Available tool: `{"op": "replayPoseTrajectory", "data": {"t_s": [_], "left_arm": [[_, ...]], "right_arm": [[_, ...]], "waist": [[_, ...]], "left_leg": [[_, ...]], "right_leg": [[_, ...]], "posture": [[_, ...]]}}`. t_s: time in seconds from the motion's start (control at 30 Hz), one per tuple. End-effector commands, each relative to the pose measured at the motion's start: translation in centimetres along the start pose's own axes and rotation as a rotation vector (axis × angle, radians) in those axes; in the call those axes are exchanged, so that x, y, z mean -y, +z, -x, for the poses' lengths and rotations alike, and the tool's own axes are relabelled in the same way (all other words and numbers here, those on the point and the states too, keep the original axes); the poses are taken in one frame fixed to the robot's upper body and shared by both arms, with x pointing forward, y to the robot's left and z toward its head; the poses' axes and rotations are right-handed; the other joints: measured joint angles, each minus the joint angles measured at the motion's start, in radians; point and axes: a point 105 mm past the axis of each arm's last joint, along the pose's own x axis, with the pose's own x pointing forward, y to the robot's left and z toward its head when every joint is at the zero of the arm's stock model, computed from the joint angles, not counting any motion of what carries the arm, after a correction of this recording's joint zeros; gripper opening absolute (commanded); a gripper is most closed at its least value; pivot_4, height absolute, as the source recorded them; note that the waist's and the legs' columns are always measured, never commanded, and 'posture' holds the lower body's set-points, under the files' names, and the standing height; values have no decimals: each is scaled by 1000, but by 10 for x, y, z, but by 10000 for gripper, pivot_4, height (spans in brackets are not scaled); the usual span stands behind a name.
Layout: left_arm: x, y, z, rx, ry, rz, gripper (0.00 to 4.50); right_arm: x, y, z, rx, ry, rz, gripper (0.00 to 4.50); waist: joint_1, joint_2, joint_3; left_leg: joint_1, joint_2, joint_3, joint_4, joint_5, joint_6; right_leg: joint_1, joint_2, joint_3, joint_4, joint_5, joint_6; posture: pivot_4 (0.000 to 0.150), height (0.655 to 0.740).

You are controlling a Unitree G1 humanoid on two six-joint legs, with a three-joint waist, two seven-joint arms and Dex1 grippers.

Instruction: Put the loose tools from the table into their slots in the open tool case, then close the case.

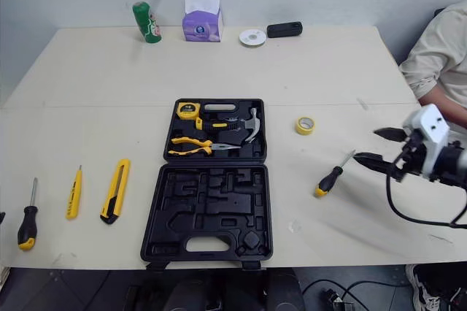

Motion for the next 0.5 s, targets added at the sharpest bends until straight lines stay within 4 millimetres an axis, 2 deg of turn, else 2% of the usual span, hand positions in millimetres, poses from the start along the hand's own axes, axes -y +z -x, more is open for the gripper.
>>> {"op": "replayPoseTrajectory", "data": {"t_s": [0.03, 0.13, 0.23, 0.33, 0.5], "left_arm": [[6, -10, 4, -55, 88, 42, 44597], [21, -17, 6, -87, 86, 46, 44597], [31, -20, 3, -93, 108, 69, 44597], [45, -26, -3, -108, 92, 84, 44597], [50, -33, -18, -124, 112, 96, 44597]], "right_arm": [[-44, 55, -33, 198, 185, 3, 45000], [-96, 81, -56, 299, 396, -13, 45000], [-133, 97, -68, 355, 563, -4, 45000], [-156, 103, -71, 355, 707, 28, 45000], [-168, 104, -74, 331, 815, 100, 45000]], "waist": [[-2, -1, -1], [5, -3, -1], [23, -4, -2], [35, -5, -2], [33, -7, -3]], "left_leg": [[0, 0, 0, 0, 0, 0], [0, 1, -1, 0, 0, -2], [-1, 0, -2, 0, -2, -5], [-2, -2, -2, 1, -3, -3], [-2, -3, -3, 1, -4, 0]], "right_leg": [[0, 0, 0, 0, 0, 0], [0, 1, 0, 0, 0, 0], [0, 1, 0, -1, 0, 0], [0, -1, 0, -1, 0, 0], [2, -2, 0, -4, 1, 2]], "posture": [[1500, 7316], [1500, 7316], [1500, 7316], [1500, 7316], [1500, 7316]]}}
